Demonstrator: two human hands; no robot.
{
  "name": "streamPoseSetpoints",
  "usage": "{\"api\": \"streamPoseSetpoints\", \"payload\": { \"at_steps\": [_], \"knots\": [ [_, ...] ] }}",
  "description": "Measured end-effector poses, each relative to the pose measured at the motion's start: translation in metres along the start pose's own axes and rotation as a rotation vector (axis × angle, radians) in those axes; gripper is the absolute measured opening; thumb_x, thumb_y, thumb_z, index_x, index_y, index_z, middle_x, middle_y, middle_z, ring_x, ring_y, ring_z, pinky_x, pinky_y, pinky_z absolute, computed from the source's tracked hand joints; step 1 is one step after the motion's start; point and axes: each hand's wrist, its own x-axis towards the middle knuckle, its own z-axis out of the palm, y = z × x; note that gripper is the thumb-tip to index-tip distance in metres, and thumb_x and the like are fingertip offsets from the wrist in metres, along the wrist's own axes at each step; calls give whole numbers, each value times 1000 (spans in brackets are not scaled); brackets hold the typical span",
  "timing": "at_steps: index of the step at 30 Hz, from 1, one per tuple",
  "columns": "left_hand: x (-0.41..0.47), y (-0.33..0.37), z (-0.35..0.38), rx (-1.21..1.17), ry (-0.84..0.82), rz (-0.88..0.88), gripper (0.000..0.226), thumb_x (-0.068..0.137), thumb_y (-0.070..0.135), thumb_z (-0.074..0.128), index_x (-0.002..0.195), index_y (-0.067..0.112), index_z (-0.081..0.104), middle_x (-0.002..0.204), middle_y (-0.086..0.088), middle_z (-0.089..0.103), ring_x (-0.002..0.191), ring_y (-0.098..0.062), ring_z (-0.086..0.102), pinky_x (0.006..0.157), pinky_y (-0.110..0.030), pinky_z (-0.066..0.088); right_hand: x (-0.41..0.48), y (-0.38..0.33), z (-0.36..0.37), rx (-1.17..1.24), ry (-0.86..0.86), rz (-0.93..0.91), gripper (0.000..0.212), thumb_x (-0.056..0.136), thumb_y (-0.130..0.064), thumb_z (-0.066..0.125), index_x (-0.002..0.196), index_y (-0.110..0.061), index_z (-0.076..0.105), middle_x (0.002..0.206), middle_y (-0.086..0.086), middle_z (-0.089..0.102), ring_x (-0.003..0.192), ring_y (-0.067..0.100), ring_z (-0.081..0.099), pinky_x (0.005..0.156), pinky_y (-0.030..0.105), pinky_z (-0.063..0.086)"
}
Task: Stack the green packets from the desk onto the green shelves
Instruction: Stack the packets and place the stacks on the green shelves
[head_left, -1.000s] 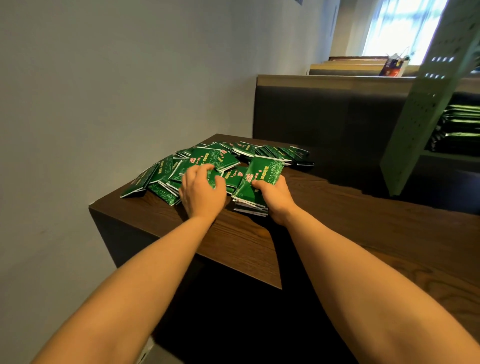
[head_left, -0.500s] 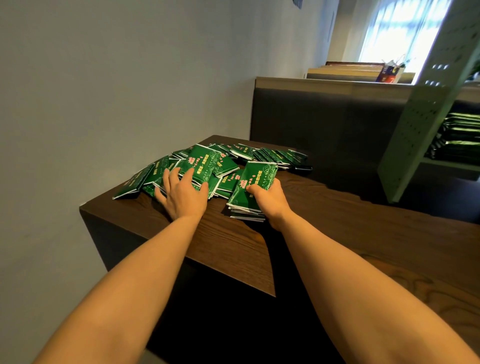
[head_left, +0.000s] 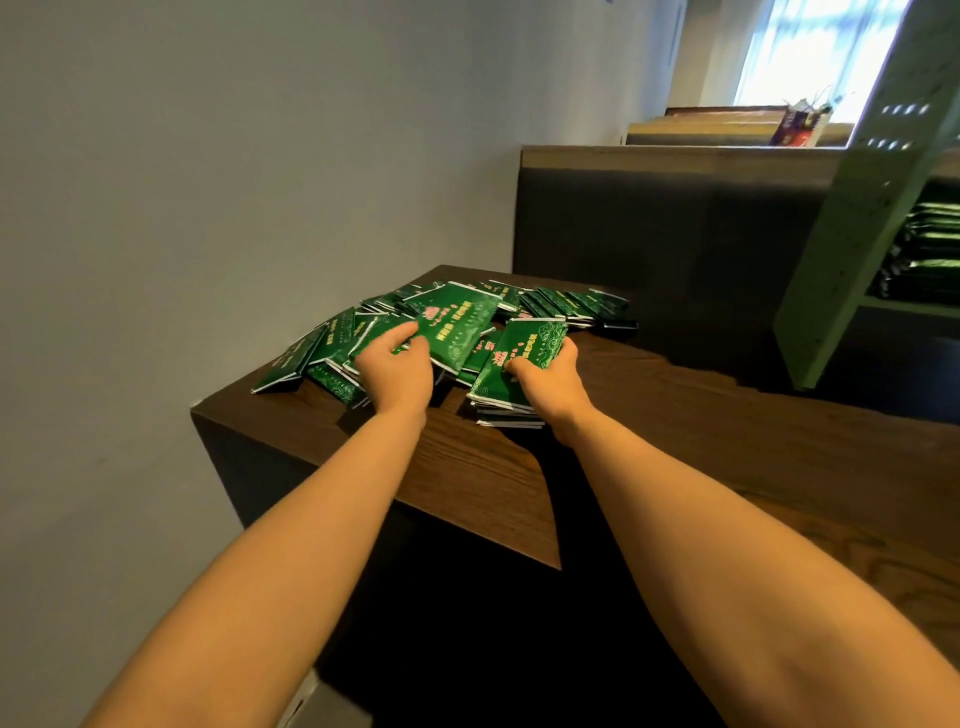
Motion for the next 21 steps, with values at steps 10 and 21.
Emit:
{"api": "streamPoseSetpoints", "payload": {
  "at_steps": [10, 21],
  "knots": [
    [-35, -7, 0, 213, -405, 196, 20, 87, 14, 72, 107, 17, 70, 100, 7, 66, 93, -4, 60, 79, -13, 47, -6, -5, 0, 87, -5, -5, 81, 100, -49, 61, 159, -13, 18, 147, 0, 47, 131, 21, 50, 111, 38, 39],
    [1, -36, -19, 962, -207, 316, 79, 82, 56, 65, 149, 30, 33, 161, -10, 16, 150, -28, 9, 116, -54, 15, -4, -2, 0, 25, -12, -2, 58, 98, -19, 66, 143, -11, 30, 114, -2, 56, 108, 20, 60, 97, 39, 50]
  ]
}}
